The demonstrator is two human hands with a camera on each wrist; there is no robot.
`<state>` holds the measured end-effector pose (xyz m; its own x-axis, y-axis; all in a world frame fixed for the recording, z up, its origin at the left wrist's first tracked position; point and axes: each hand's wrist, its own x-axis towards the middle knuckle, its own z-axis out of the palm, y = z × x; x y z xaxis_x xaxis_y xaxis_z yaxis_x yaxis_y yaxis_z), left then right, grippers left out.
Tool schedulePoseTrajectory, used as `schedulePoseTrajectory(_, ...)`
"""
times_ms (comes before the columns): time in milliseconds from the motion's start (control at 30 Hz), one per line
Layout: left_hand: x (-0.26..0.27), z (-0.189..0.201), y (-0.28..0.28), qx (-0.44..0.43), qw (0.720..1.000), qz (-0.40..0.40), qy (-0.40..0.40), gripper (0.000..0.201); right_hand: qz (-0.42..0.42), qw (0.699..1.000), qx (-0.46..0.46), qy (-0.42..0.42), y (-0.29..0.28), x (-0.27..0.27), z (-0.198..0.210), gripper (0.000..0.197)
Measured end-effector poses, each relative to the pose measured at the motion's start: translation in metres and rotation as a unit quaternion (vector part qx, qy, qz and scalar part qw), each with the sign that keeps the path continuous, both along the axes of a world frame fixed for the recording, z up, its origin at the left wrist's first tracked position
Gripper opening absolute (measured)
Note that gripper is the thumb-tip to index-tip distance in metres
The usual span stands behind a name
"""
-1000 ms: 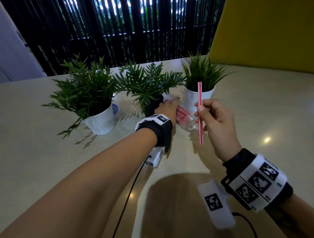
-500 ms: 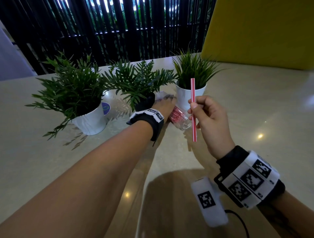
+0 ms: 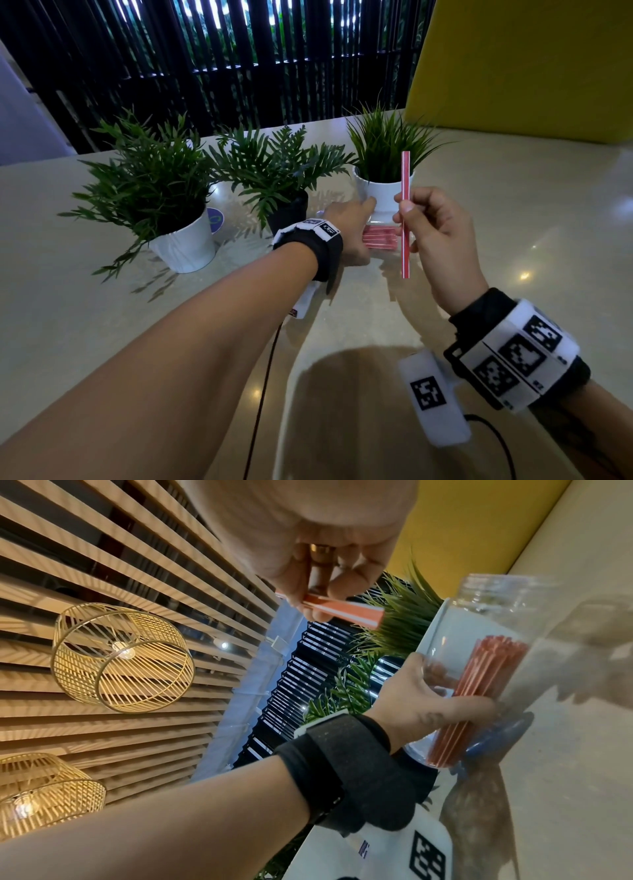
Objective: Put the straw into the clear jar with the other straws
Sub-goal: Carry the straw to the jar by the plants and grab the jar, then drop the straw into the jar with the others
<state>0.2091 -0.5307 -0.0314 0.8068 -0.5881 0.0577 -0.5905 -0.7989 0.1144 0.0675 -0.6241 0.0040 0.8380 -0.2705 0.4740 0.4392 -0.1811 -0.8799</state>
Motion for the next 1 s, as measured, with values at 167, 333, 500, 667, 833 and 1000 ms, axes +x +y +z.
schedulePoseTrajectory(167,-0.004,0.004,-0.008,-0.077,0.996,-0.055,0.000,0.079,0.009,1.000,0.019,0.001,0.005,-0.005,0.008,0.016)
schedulePoseTrajectory(333,-0.021,0.008,-0.002,-0.173,0.982,-0.069,0.013,0.075,0.014,1.000,0.000,-0.003,0.014,-0.012,0.014,0.014)
schedulePoseTrajectory(500,-0.057,0.022,0.024,-0.285,0.956,-0.002,0.071,0.090,0.039,0.999,-0.002,-0.014,0.025,-0.019,0.018,0.012)
schedulePoseTrajectory(667,-0.073,0.030,0.070,-0.387,0.912,0.062,0.122,0.103,0.041,0.998,-0.019,-0.036,0.039,-0.021,0.026,0.016)
schedulePoseTrajectory(833,-0.104,0.035,0.115,-0.484,0.834,0.046,0.261,0.066,0.070,0.996,-0.020,-0.049,0.059,-0.024,0.041,0.021)
schedulePoseTrajectory(1000,-0.129,0.033,0.147,-0.578,0.732,0.017,0.360,0.089,0.099,0.993,-0.030,-0.050,0.085,-0.029,0.052,0.019)
